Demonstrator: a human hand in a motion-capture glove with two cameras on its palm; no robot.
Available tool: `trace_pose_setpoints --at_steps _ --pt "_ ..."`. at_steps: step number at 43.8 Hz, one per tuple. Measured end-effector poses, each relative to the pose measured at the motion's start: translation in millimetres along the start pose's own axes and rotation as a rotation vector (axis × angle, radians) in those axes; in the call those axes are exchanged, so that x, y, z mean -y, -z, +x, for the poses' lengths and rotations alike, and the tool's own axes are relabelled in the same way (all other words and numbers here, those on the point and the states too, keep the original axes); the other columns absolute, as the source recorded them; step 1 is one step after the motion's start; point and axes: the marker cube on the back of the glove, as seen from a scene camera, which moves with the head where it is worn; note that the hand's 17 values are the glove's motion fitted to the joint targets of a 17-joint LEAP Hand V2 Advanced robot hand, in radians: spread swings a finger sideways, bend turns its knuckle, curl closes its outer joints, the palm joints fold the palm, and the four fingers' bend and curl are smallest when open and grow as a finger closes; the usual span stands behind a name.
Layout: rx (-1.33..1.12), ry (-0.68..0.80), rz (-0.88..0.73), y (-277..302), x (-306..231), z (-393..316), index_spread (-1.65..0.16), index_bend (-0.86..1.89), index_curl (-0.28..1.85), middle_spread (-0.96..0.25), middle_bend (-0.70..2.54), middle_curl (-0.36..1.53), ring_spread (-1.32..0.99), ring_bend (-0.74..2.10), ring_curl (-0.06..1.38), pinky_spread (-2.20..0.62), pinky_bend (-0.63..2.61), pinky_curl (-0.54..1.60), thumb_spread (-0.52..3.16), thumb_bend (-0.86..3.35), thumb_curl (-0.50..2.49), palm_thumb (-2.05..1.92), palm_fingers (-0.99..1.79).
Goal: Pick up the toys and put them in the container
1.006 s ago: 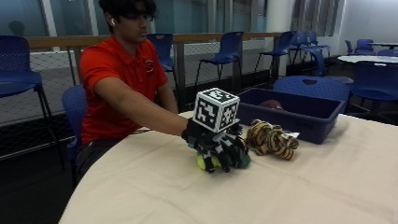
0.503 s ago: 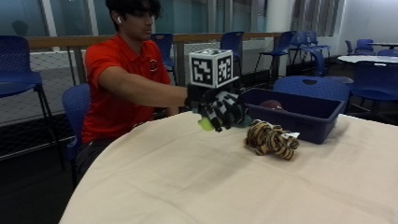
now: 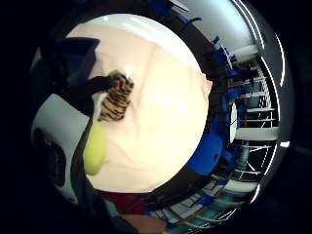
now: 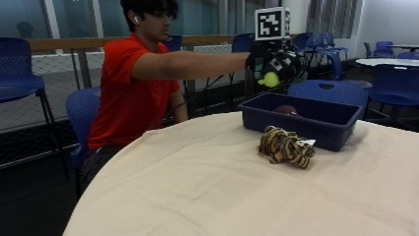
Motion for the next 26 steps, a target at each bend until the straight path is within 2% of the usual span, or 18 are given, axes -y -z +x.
trace_pose_setpoints --at_steps 6,10,17,22,25,26 --pt "0.010 0.031 -0.001 9.2 19.4 -41.6 -0.47 0.19 0.39 -0.45 0.49 0.53 -0.50 1.08 0.50 -0.41 1.00 0.39 0.74 0.19 0.81 0.69 0.82" --pt "0.036 0.150 -0.010 11.5 26.1 -72.8 -0.47 0.19 0.41 -0.46 0.48 0.55 -0.50 1.07 0.51 -0.42 1.00 0.40 0.72 0.18 0.83 0.69 0.82" --pt "0.057 0.063 -0.027 4.0 40.2 -109.0 -0.48 0.19 0.44 -0.47 0.47 0.58 -0.51 1.07 0.52 -0.42 1.00 0.40 0.69 0.16 0.88 0.68 0.81" --pt "0.035 0.210 -0.074 -8.5 36.1 -109.9 -0.49 0.19 0.47 -0.47 0.46 0.60 -0.51 1.07 0.52 -0.42 0.99 0.41 0.69 0.15 0.90 0.67 0.79" --pt "-0.031 0.190 -0.113 -15.7 36.4 -105.1 -0.49 0.16 0.48 -0.46 0.42 0.60 -0.52 1.04 0.53 -0.42 1.00 0.42 0.72 0.13 0.91 0.64 0.68" --pt "-0.037 0.174 -0.124 -16.9 36.8 -105.5 -0.48 0.06 0.44 -0.43 0.37 0.58 -0.50 0.99 0.51 -0.40 1.05 0.43 0.81 0.08 0.88 0.54 0.50"
